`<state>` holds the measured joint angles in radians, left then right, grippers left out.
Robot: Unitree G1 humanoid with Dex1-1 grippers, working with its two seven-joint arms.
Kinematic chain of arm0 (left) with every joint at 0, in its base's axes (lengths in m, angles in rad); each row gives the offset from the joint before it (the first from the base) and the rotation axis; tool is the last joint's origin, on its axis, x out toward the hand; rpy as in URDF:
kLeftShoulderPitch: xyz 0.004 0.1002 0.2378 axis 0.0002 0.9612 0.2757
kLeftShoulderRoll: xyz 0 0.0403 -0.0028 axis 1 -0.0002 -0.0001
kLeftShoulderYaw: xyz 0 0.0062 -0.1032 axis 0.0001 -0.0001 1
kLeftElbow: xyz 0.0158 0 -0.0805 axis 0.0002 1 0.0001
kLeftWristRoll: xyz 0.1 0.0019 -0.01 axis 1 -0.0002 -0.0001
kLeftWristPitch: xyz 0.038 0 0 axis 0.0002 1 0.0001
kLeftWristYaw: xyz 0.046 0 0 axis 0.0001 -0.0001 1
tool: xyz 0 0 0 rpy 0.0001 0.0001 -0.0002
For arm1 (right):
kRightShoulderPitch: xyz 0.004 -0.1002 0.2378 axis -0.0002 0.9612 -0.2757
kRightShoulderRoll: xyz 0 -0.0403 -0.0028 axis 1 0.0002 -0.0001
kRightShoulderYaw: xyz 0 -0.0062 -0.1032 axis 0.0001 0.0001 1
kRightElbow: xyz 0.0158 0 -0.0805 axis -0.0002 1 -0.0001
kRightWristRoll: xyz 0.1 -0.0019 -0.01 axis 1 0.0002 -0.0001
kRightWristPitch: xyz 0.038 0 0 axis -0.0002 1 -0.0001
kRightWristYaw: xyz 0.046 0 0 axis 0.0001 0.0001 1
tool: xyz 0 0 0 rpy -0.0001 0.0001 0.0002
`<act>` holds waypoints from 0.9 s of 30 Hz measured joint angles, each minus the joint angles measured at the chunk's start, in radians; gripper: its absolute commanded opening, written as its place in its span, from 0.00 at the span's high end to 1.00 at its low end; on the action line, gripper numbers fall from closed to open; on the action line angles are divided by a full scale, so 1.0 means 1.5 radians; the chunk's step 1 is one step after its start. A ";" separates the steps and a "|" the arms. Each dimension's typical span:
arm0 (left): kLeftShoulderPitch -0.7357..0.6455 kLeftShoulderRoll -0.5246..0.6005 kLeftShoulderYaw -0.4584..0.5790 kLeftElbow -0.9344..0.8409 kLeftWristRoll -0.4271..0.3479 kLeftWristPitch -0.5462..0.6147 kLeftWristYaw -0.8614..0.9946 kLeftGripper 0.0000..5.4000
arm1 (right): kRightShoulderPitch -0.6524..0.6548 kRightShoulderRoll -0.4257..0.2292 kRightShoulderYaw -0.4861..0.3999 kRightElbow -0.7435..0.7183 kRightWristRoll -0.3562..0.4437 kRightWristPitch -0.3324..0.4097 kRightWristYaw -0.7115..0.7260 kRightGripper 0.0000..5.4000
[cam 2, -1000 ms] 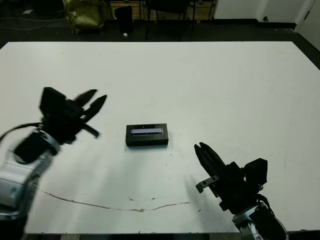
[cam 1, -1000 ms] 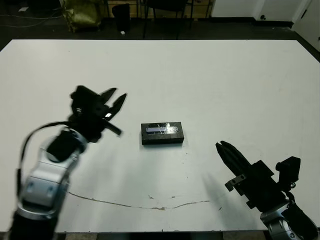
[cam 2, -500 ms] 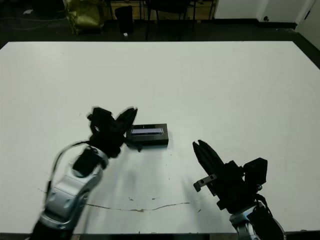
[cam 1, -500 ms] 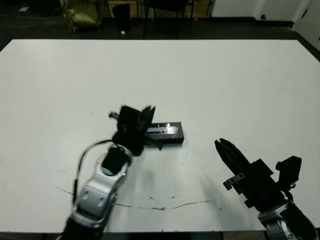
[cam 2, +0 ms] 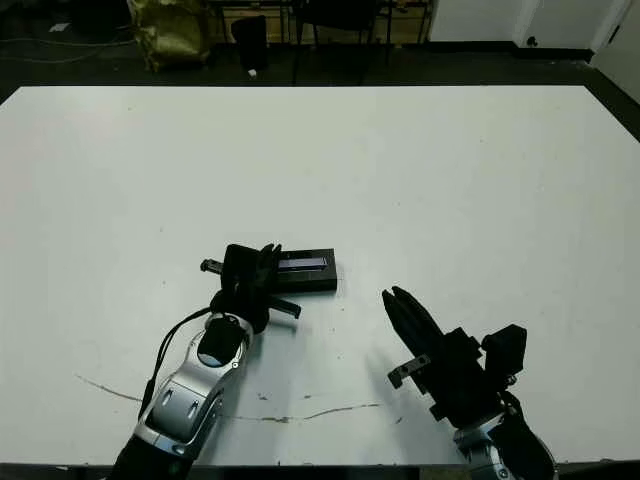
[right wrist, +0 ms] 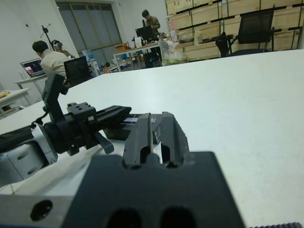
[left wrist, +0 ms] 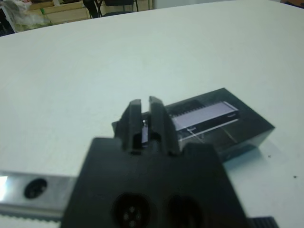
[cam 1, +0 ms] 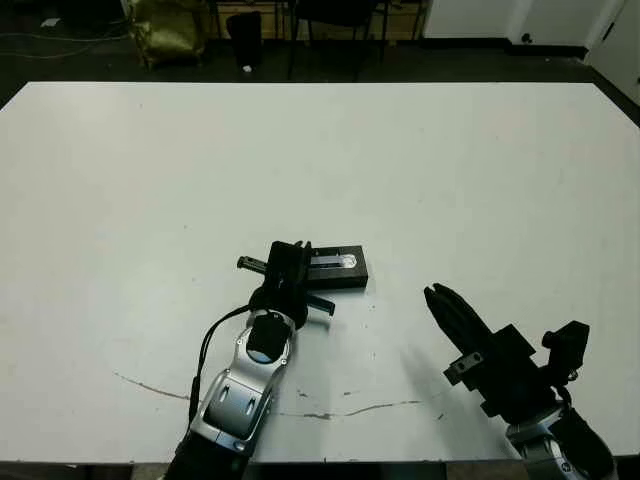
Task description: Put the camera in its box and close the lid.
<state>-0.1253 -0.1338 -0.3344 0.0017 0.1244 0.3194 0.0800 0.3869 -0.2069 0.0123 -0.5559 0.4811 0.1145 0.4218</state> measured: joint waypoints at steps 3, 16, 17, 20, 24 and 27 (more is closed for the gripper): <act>0.008 0.006 -0.005 0.001 0.011 -0.011 0.000 0.99 | 0.000 0.000 0.000 -0.015 0.001 0.007 -0.003 1.00; 0.062 0.016 0.009 -0.052 0.007 -0.048 -0.046 0.99 | 0.000 0.000 0.000 -0.024 -0.024 0.017 -0.022 1.00; 0.078 0.026 0.010 -0.070 0.003 -0.065 -0.057 0.99 | -0.004 0.000 0.000 -0.005 -0.030 0.004 -0.018 1.00; 0.133 0.053 0.022 -0.133 -0.029 -0.091 -0.093 0.99 | -0.015 0.006 -0.004 0.064 -0.041 -0.049 0.004 1.00; 0.179 0.071 0.062 -0.258 -0.075 -0.100 -0.114 0.99 | -0.032 0.007 -0.007 0.067 -0.058 -0.052 -0.013 1.00; 0.195 0.078 0.111 -0.345 -0.124 -0.082 -0.121 0.99 | -0.062 0.009 -0.009 0.071 -0.051 -0.053 -0.011 1.00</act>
<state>0.1674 -0.0166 -0.1681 -0.5163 -0.0621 0.1968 -0.1013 0.2940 -0.1941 -0.0017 -0.4489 0.4042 0.0351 0.4059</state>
